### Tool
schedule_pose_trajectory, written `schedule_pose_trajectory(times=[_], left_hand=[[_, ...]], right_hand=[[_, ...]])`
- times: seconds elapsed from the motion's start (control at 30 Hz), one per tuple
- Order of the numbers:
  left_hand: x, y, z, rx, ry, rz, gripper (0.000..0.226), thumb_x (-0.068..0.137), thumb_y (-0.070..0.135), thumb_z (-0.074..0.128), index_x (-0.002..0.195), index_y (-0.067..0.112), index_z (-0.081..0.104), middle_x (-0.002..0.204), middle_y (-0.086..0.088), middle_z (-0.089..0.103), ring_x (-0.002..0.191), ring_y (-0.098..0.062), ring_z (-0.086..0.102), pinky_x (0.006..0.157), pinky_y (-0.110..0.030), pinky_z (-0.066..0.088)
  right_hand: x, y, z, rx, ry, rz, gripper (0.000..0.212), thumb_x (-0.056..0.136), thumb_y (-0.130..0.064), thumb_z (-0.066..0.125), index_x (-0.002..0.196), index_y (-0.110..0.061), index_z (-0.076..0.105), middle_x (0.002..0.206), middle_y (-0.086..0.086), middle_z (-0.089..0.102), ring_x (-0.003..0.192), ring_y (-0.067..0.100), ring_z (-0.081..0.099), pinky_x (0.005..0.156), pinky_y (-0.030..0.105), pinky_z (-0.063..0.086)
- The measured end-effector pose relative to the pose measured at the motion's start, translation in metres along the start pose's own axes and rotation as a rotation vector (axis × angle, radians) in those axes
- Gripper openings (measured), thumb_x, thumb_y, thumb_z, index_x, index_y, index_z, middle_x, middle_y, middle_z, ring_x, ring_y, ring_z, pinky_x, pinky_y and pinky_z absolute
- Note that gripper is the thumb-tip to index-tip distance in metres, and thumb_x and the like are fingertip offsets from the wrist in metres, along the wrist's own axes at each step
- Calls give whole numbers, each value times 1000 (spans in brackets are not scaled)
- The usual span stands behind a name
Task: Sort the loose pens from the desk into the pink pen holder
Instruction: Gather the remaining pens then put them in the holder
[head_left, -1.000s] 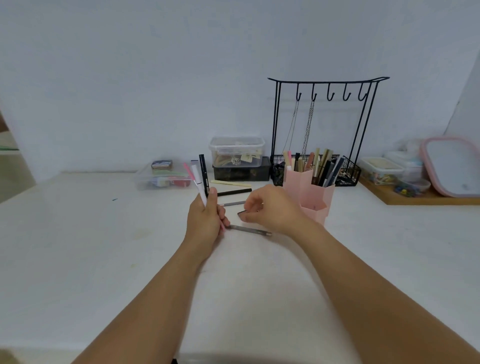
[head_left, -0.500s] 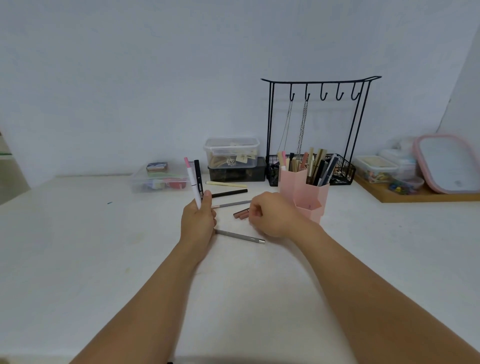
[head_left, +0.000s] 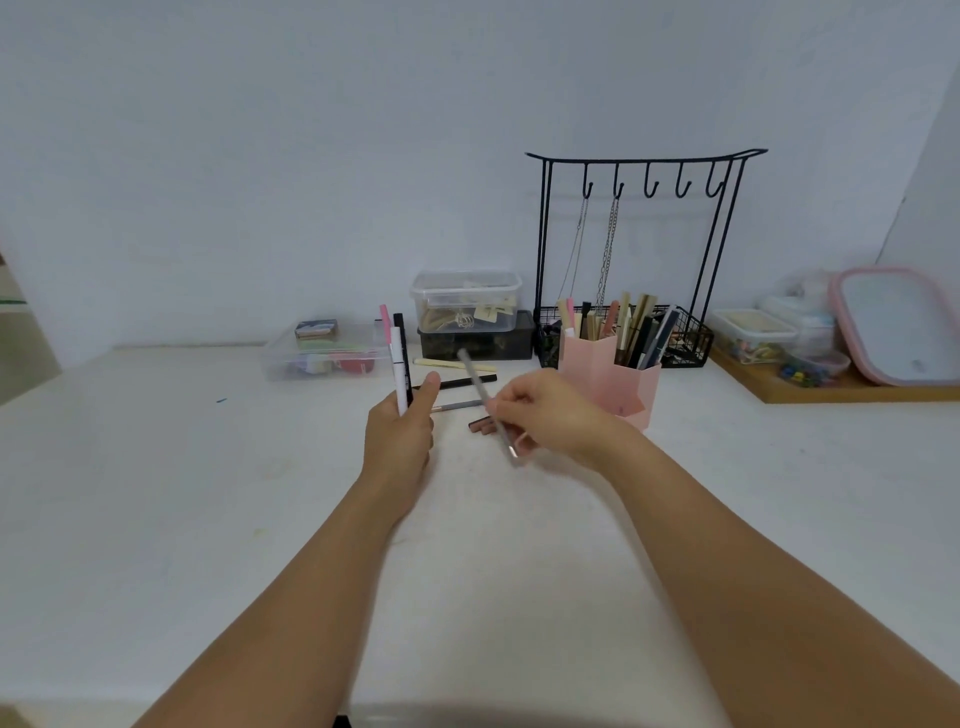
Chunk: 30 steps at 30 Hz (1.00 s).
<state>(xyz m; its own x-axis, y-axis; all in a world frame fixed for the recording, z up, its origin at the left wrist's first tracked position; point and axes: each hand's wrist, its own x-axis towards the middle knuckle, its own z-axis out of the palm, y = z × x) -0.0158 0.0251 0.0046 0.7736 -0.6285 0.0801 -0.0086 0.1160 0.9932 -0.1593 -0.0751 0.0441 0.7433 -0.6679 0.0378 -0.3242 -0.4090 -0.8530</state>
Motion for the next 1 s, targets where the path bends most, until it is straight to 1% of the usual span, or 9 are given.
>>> schedule_pose_trajectory(times=[0.1, 0.17, 0.23, 0.3, 0.43, 0.57, 0.8, 0.9, 1.0], left_hand=[[-9, 4, 1, 17, -140, 56, 46, 85, 50, 75, 73, 16, 46, 53, 8, 40, 44, -9, 33, 46, -22, 28], [-14, 6, 2, 45, -217, 122, 37, 83, 38, 80, 72, 12, 57, 49, 12, 50, 42, -3, 43, 46, -16, 35], [-17, 5, 2, 68, -282, 156, 32, 79, 28, 85, 76, 6, 62, 56, 3, 61, 51, -4, 55, 55, -15, 44], [-16, 3, 0, 141, -319, 175, 33, 77, 22, 87, 77, 5, 59, 63, -5, 58, 58, -10, 53, 59, -17, 45], [-17, 5, 3, 222, -352, 138, 9, 90, 8, 70, 83, 15, 68, 56, 14, 60, 48, -2, 47, 51, -14, 38], [-14, 7, 2, 157, -384, 62, 14, 95, 5, 58, 94, 14, 68, 56, 6, 49, 49, -7, 38, 44, -16, 31], [-13, 4, 2, 175, -379, 75, 16, 93, 5, 62, 88, 18, 68, 56, 10, 54, 52, -9, 41, 47, -17, 33], [-9, -1, 2, 240, -342, 120, 11, 97, 18, 60, 98, 15, 71, 60, 6, 54, 52, -10, 41, 50, -21, 35], [-6, -4, 3, 206, -226, 114, 26, 101, 34, 59, 86, 13, 56, 61, 3, 52, 52, -13, 44, 48, -22, 35]], right_hand=[[-2, -9, 3, 533, 8, -20, 12, 96, -11, 62, 95, -1, 69, 88, 17, 73, 73, 22, 73, 70, 27, 61], [-1, -12, 13, 599, 44, -74, 10, 94, -10, 66, 96, -2, 71, 85, 14, 72, 73, 21, 71, 72, 29, 60], [1, -12, 21, 565, 61, -122, 8, 90, -12, 70, 94, -6, 75, 79, 7, 71, 68, 15, 65, 69, 31, 56], [1, -12, 27, 534, 60, -149, 8, 89, -12, 72, 91, -7, 77, 76, 7, 70, 65, 13, 62, 64, 25, 52], [-1, -11, 35, 522, 120, -151, 7, 87, -8, 73, 89, -3, 77, 74, 11, 70, 64, 15, 60, 62, 25, 49], [2, -11, 35, 424, 192, -155, 7, 84, -13, 77, 78, -14, 77, 68, 4, 70, 62, 14, 60, 64, 30, 53], [2, -8, 36, 361, 183, -141, 6, 85, -13, 76, 81, -10, 74, 72, 4, 70, 60, 11, 65, 60, 24, 57], [3, -7, 38, 365, 166, -156, 9, 88, -17, 74, 82, -11, 74, 75, 1, 69, 62, 11, 65, 61, 26, 58], [10, 2, 34, 225, 289, -160, 13, 94, -25, 66, 96, -13, 72, 93, 4, 70, 72, 21, 71, 69, 34, 59]])
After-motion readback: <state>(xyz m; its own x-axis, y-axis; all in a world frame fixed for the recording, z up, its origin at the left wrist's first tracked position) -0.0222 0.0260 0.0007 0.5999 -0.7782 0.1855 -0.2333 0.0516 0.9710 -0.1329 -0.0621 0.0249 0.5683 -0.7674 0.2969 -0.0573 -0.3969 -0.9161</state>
